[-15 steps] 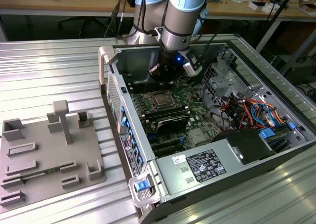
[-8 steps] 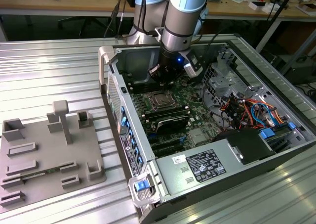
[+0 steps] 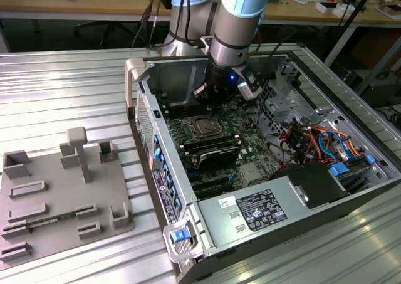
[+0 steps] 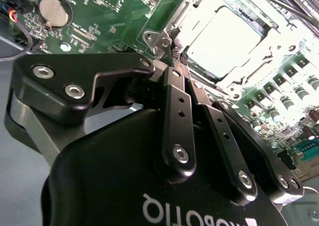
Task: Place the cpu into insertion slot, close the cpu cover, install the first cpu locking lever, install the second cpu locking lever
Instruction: 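Install the second cpu locking lever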
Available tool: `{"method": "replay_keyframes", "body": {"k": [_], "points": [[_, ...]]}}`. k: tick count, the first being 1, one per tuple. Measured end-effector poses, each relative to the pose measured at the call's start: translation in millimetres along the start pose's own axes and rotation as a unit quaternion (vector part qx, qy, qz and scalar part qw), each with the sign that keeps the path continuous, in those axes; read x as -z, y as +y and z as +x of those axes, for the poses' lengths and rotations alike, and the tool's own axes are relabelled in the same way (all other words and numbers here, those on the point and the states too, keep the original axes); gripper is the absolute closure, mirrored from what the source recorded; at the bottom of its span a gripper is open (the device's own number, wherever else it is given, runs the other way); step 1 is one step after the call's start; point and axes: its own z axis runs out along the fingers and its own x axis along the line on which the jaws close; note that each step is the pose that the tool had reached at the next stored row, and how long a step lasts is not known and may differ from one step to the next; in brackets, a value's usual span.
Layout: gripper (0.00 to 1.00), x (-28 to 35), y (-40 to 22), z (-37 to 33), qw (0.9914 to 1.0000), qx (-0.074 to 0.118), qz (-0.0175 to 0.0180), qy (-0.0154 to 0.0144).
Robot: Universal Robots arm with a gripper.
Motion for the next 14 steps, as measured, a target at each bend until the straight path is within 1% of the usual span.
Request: {"method": "replay_keyframes", "body": {"k": [5, 10, 12, 14], "points": [[0.89, 0.5, -0.9, -0.9, 1.0, 0.0, 0.0002, 0.0001], [0.89, 5.0, -1.5, -1.2, 1.0, 0.0, 0.0004, 0.0], [0.89, 6.5, -4.4, -1.1, 1.0, 0.0, 0.0024, 0.0002], [0.89, 6.5, -6.9, -1.1, 0.99999, 0.0, 0.0035, 0.0002]]}}
